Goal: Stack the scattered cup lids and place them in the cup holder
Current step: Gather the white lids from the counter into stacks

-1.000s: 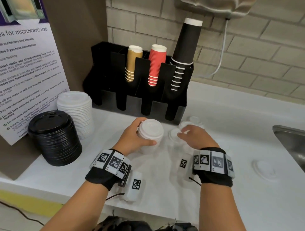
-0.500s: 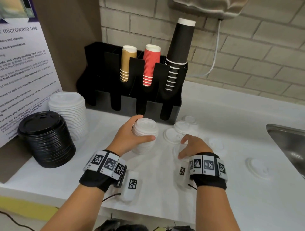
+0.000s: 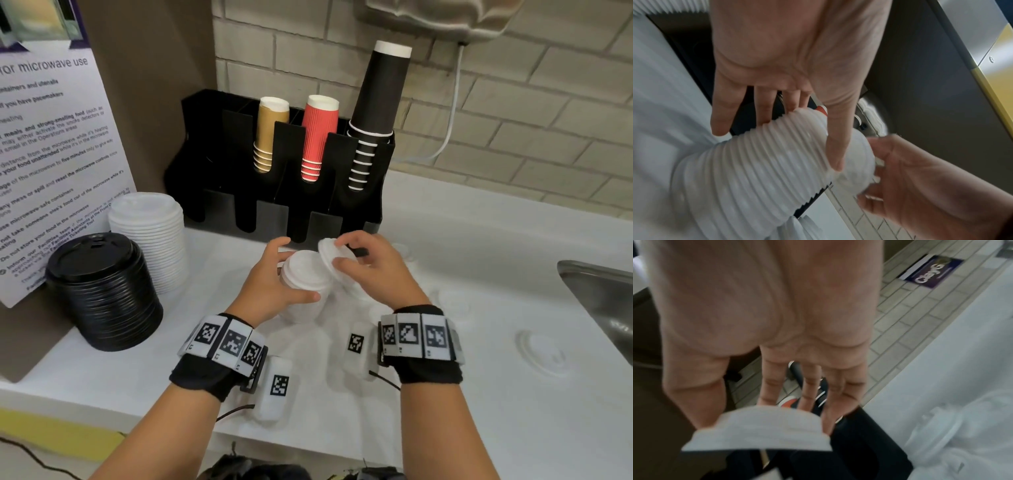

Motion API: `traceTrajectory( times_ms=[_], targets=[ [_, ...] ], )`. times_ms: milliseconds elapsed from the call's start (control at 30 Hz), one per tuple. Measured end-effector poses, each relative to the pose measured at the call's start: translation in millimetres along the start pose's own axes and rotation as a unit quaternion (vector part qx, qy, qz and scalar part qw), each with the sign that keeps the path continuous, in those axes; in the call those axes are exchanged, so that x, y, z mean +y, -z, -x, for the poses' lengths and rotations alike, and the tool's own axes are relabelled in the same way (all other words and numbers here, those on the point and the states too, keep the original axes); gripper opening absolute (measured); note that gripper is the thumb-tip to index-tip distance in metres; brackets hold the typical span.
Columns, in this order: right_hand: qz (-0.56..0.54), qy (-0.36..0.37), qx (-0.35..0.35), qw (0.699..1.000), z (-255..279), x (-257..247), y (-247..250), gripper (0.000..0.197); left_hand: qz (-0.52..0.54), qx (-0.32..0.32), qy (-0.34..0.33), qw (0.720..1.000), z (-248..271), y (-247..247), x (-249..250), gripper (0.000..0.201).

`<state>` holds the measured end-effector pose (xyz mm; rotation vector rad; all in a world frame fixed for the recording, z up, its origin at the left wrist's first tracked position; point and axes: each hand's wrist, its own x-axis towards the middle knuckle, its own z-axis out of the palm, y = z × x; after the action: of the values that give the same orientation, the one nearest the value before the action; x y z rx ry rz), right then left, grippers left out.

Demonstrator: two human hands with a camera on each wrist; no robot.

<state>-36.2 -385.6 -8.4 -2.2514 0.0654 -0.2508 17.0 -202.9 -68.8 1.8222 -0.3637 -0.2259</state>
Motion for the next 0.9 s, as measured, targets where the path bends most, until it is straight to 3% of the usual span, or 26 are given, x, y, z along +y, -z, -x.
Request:
traceTrajectory(
  times_ms=[100,433,767,833,900],
  targets=[
    [0.014,0.039,-0.006,0.999,-5,-8,-19,0.028,0.008,-0.004,0.003,1.0,-1,0,0,0.106],
    [0.05,0.058,-0.043,0.996,-8,-20,-32,0.034,0.029,-0.002,0.004,1.0,-3,2,-2,0.105],
    [0.056,0.057,-0.059,0.995,-10,-18,-31,0.036,0.022,-0.005,-0.033,0.999,-2,4,0,0.072],
    [0.021,0.058,-0.043,0.997,-13,-15,-26,0.029,0.017,-0.009,-0.036,0.999,-2,4,1,0.067],
    [-0.027,0.028,0.014,0.999,-20,-10,-17,0.016,0.006,-0.012,-0.031,0.999,-2,5,1,0.069]
  ],
)
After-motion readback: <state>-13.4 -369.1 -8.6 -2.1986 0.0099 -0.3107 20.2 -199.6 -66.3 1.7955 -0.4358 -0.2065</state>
